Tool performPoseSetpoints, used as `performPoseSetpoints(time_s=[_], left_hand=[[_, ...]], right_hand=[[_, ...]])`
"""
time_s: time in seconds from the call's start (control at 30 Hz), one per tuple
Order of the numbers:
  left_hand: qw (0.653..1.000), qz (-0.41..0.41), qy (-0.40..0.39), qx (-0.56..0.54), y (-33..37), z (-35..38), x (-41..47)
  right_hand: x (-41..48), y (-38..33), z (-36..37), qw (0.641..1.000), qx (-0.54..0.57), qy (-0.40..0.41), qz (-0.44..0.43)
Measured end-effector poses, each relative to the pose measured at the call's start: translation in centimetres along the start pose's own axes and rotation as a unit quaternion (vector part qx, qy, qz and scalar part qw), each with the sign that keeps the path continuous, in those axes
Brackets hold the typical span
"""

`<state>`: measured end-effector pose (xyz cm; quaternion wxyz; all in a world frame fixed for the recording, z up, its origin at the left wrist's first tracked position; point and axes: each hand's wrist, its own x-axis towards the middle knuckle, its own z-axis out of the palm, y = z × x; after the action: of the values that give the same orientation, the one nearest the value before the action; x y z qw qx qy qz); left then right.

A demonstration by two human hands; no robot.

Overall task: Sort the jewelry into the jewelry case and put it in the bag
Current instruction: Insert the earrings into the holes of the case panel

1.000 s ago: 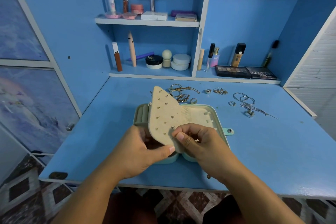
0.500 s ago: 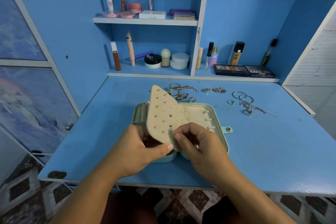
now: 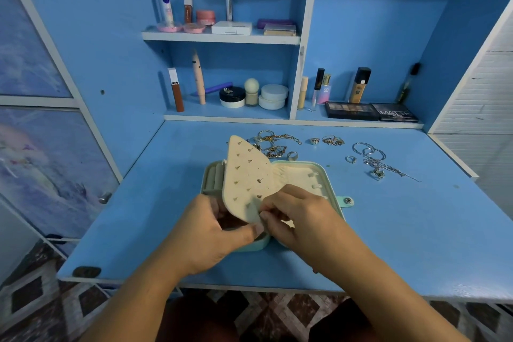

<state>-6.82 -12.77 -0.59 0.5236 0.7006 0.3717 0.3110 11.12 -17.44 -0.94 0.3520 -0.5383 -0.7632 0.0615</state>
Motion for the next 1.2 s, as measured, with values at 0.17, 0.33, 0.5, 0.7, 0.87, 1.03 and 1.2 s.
performPoseSetpoints(time_s=[0.17,0.33,0.5,0.7,0.87,1.03,1.2], left_hand=[[1.000,-0.009,0.004,0.006,0.3,0.1,-0.1],[1.000,-0.016,-0.005,0.005,0.2,0.1,-0.1],[1.000,-0.006,-0.015,0.003,0.3,0.3,0.0],[1.000,-0.003,0.013,0.012,0.0,1.0,0.3],[0.997,-0.011,0.024,0.074,0.3,1.9,0.4],[0.976,0.052,0.089,0.193,1.1,3.4,0.9],[0.951,0.084,0.068,0.291,2.3,4.8,1.7]], right_hand=[[0.1,0.0,-0.5,1.000,-0.001,0.010,-0.007],[0.2,0.2,-0.3,0.999,0.030,-0.033,0.020],[0.0,0.5,-1.1,0.997,0.043,-0.055,0.026],[-0.3,0.7,-0.8,0.998,0.054,0.004,0.030],[-1.0,1.2,-1.6,0.997,0.069,-0.004,0.045],[-1.6,1.5,-3.5,0.995,0.052,0.002,0.086],[-2.0,2.7,-5.4,0.975,0.094,-0.010,0.202]])
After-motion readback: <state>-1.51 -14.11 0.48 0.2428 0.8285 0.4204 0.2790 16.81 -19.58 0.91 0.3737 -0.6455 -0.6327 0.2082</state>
